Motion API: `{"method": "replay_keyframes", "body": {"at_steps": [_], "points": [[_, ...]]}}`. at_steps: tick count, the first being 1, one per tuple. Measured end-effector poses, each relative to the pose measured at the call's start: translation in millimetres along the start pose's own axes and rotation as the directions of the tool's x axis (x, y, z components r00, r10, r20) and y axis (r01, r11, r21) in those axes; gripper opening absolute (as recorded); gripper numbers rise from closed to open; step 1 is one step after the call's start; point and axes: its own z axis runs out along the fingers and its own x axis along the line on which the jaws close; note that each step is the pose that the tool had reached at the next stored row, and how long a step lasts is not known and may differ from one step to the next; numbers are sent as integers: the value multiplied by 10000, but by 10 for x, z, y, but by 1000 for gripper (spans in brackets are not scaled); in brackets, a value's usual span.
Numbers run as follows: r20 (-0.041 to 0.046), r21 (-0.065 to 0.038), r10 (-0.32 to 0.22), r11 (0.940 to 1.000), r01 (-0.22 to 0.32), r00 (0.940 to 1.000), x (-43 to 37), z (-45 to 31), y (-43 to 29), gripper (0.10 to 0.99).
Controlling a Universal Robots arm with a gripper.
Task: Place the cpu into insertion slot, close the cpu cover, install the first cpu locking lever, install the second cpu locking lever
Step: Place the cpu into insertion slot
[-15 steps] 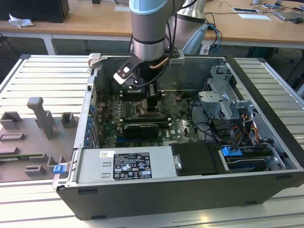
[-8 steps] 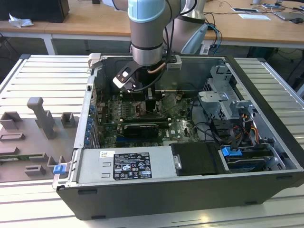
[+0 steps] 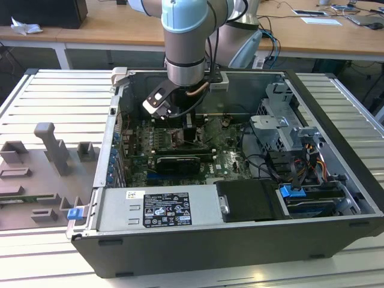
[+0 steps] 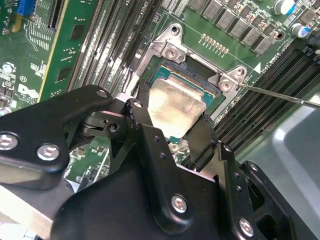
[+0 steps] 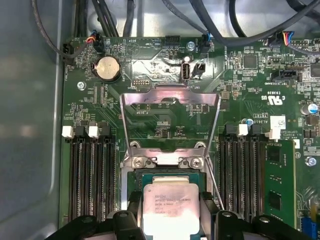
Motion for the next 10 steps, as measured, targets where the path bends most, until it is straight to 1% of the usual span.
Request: {"method": "replay_keyframes", "body": {"at_steps": [3,6,10], "points": [[0,0,0,10000,0,10000,10,11,-9,541],[6,0,-1,10000,1,10000,19,40,-12,541],[13,0,-1,10000,1,10000,19,40,-12,541]]}}
